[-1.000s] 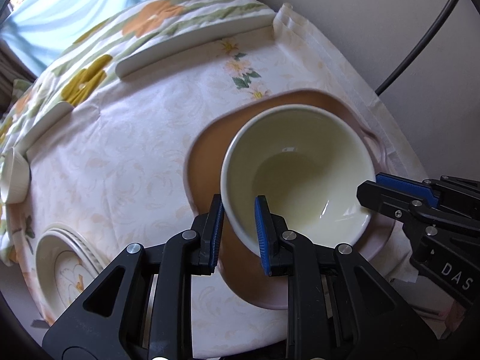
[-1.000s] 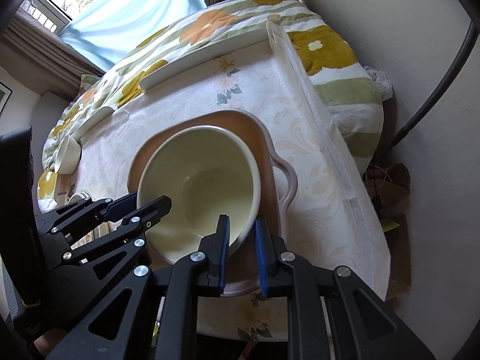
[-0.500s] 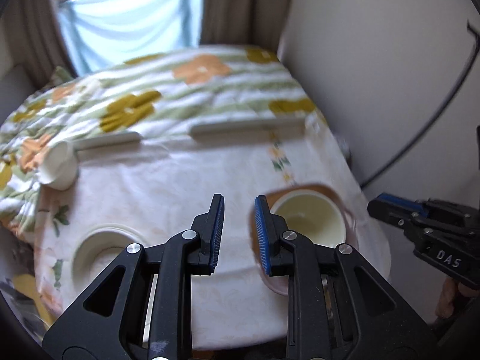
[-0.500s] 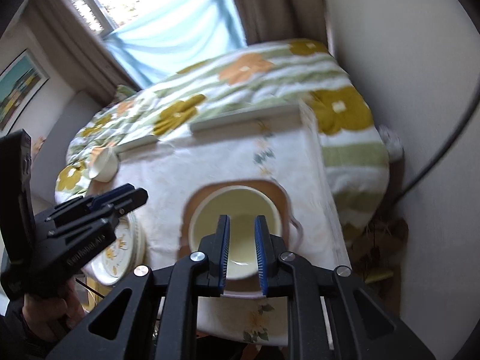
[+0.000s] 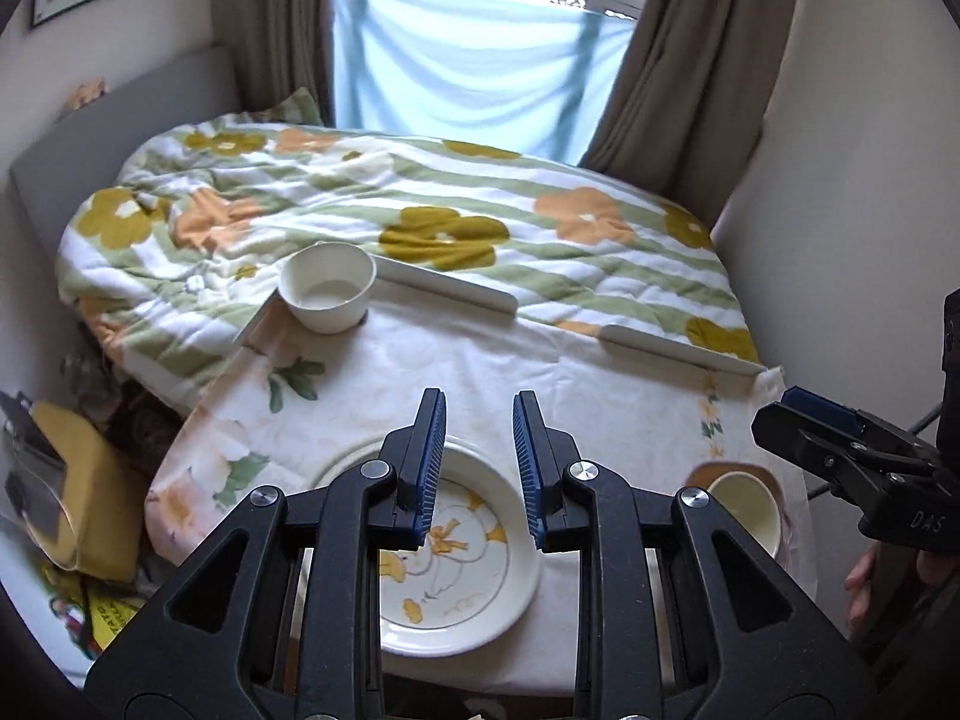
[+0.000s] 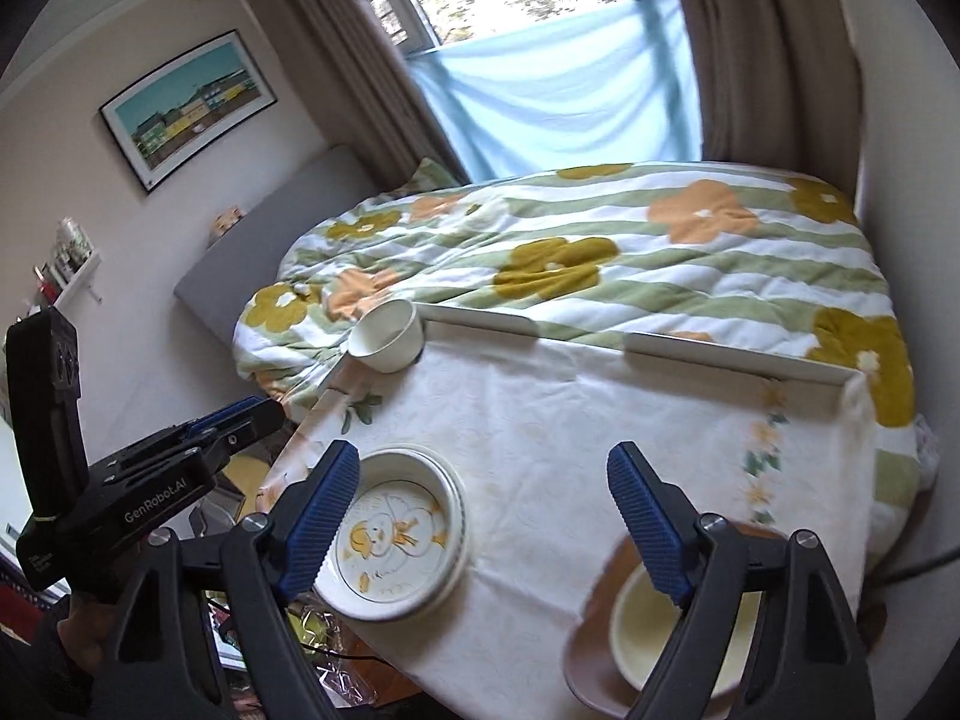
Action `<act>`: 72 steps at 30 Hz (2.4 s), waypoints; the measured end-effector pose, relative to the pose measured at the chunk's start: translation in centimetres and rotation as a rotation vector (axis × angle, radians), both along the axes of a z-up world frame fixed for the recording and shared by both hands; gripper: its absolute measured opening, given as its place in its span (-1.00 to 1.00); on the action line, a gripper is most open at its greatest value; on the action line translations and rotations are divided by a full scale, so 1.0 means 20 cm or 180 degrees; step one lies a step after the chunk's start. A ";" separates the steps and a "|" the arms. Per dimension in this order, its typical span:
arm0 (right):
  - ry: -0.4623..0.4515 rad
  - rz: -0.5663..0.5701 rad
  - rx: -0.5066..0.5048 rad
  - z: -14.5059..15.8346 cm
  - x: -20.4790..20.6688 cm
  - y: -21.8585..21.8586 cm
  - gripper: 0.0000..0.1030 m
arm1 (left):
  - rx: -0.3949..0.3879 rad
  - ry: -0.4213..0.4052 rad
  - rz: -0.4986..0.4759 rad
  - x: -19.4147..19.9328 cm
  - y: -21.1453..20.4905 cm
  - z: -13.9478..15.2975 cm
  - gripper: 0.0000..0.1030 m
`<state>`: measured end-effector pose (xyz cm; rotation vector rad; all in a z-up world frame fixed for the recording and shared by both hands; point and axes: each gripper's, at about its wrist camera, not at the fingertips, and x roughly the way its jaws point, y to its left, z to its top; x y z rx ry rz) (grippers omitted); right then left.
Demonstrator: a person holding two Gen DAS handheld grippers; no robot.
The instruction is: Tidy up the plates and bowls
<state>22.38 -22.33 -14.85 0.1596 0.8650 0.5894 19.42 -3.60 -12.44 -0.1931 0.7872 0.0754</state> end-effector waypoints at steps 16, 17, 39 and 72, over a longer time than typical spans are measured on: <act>0.0228 0.0232 -0.0197 -0.09 0.60 0.60 0.59 | -0.0667 0.0153 0.0695 0.46 0.86 -0.18 0.99; 0.0259 0.0243 -0.0216 -0.11 0.67 0.65 0.59 | -0.0763 0.0184 0.0745 0.51 0.91 -0.22 0.99; 0.1388 0.0343 0.0002 -0.92 1.24 1.29 -0.42 | -0.1295 0.0938 0.0823 1.11 1.24 -1.01 -0.58; 0.0510 -0.0391 0.0276 -0.12 0.30 0.11 -0.64 | -0.0611 0.0219 -0.0351 0.32 -0.05 -0.14 -0.58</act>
